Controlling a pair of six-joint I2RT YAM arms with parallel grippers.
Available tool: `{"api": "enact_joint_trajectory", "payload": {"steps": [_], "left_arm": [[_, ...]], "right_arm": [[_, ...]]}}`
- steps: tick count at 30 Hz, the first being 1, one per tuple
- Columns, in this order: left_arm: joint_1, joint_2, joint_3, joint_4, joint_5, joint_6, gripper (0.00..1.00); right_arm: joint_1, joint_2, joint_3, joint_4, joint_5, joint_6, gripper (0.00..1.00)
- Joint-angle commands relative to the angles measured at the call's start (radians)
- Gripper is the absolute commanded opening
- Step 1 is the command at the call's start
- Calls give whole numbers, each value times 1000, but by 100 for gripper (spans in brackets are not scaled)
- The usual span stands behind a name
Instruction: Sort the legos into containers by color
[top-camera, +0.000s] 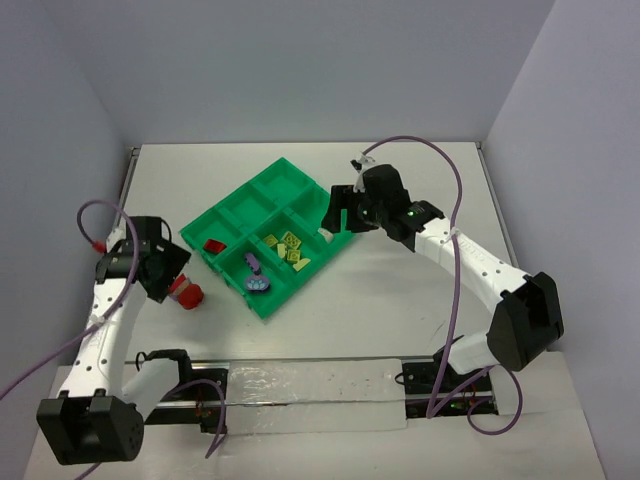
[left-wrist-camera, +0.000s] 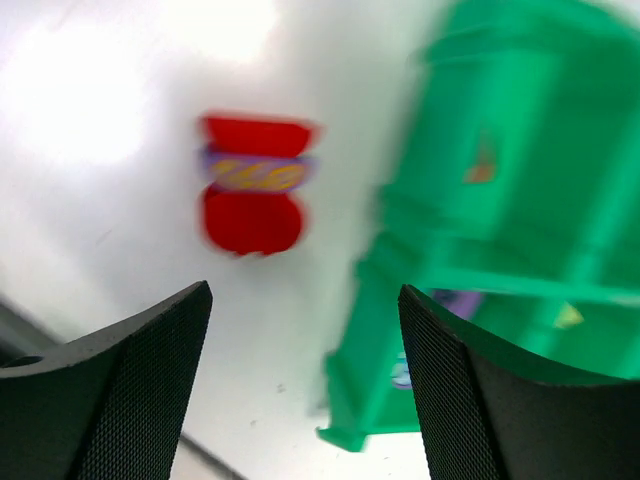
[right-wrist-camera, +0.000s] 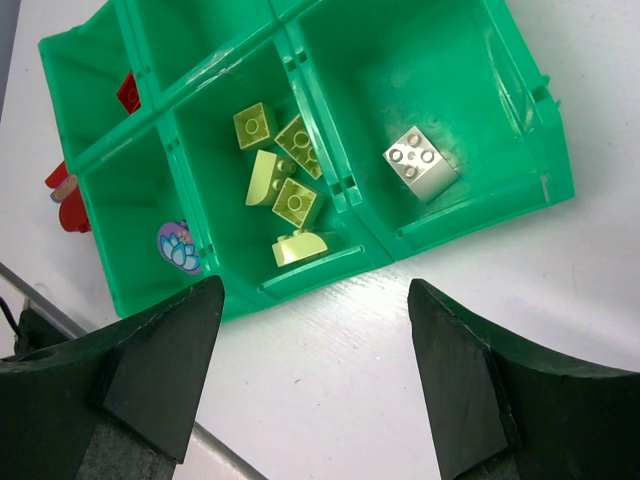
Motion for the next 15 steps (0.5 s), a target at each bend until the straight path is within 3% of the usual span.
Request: {"api": "enact_joint_trajectory", "payload": {"steps": [1,6,15], "left_arm": [[86,18,-122,-21,125,-54,86],[98,67,-171,85,210,-6,96],[98,267,-139,203,173,63,99]], "right_arm": [[5,7,-6,52,-24,-9,81],[8,-3,-22,62,-24,-15,81],[7,8,-26,54,-50,-24,81]]}}
